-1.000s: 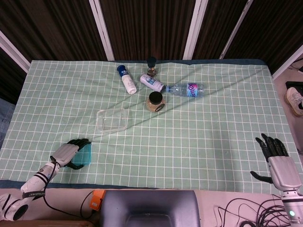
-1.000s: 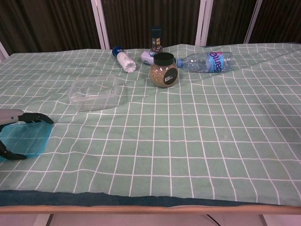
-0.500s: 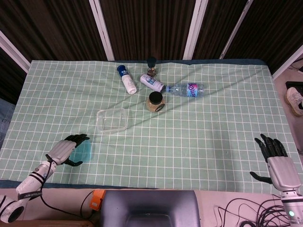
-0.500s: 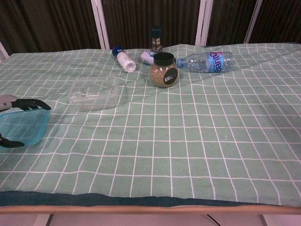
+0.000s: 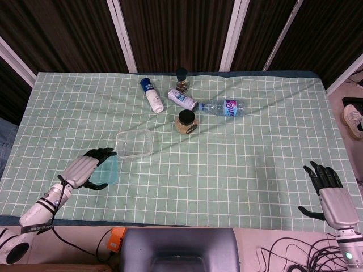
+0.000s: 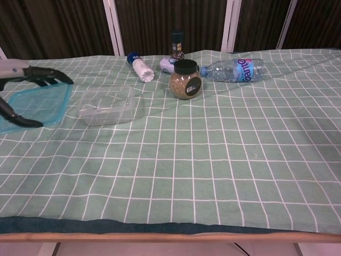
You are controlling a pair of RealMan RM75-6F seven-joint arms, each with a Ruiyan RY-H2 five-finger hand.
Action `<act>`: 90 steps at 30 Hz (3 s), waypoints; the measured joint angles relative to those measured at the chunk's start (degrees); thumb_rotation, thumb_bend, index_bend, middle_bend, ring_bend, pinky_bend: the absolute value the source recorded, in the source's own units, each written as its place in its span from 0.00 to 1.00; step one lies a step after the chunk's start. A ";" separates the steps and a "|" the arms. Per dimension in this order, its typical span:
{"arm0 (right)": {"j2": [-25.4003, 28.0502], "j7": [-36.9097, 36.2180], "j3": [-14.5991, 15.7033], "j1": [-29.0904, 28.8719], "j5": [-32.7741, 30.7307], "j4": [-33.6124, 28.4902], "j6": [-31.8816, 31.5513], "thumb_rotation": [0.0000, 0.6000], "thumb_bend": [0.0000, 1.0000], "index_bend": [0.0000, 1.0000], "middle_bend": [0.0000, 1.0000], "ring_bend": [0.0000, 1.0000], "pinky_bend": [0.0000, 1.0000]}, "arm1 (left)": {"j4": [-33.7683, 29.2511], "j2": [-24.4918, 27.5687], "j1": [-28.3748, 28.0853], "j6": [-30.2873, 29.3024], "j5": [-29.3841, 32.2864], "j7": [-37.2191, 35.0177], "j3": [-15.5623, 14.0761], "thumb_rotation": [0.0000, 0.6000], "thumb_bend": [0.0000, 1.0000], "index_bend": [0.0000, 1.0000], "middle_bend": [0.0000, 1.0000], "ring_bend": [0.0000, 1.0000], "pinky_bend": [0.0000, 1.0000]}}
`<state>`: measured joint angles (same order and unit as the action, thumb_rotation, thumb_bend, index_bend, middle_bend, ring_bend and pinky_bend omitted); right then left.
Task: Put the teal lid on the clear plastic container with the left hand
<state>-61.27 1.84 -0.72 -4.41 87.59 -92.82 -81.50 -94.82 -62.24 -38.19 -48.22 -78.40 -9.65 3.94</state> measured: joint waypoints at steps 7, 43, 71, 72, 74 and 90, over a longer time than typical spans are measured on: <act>0.66 -1.73 -0.07 -0.22 -0.60 0.41 0.84 1.00 0.20 0.00 0.00 0.00 0.00 | -1.65 -0.57 -6.58 6.28 11.66 5.94 4.34 1.00 0.27 0.31 0.57 0.90 0.89; 2.21 -6.53 -1.38 -0.72 -3.67 1.68 2.53 1.00 0.20 0.00 0.00 0.00 0.00 | 23.71 -19.03 -34.96 18.88 56.33 27.30 -1.65 1.00 0.28 0.31 0.58 0.90 0.88; 2.58 -7.32 -1.30 -0.43 -3.35 1.70 2.07 1.00 0.20 0.00 0.00 0.00 0.00 | 24.43 -21.08 -38.27 17.91 63.61 29.97 -6.30 1.00 0.28 0.31 0.58 0.89 0.88; 2.59 -7.32 -1.30 -0.44 -3.32 1.69 2.07 1.00 0.20 0.00 0.00 0.00 0.00 | 24.36 -21.07 -38.30 17.89 63.56 29.95 -6.27 1.00 0.28 0.31 0.58 0.89 0.88; 2.62 -7.29 -1.29 -0.44 -3.28 1.64 2.06 1.00 0.20 0.00 0.00 0.00 0.00 | 24.18 -21.05 -38.41 17.80 63.43 29.94 -6.19 1.00 0.28 0.31 0.58 0.89 0.88; 2.75 -7.65 -1.19 -0.47 -3.02 1.76 2.13 1.00 0.20 0.00 0.00 0.00 0.00 | 22.89 -20.96 -39.25 15.88 64.65 31.22 -6.27 1.00 0.28 0.31 0.58 0.89 0.88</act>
<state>-58.52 -5.82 -1.91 -4.88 84.57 -91.06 -79.37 -71.93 -83.20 -77.44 -32.34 -13.75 21.58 -2.33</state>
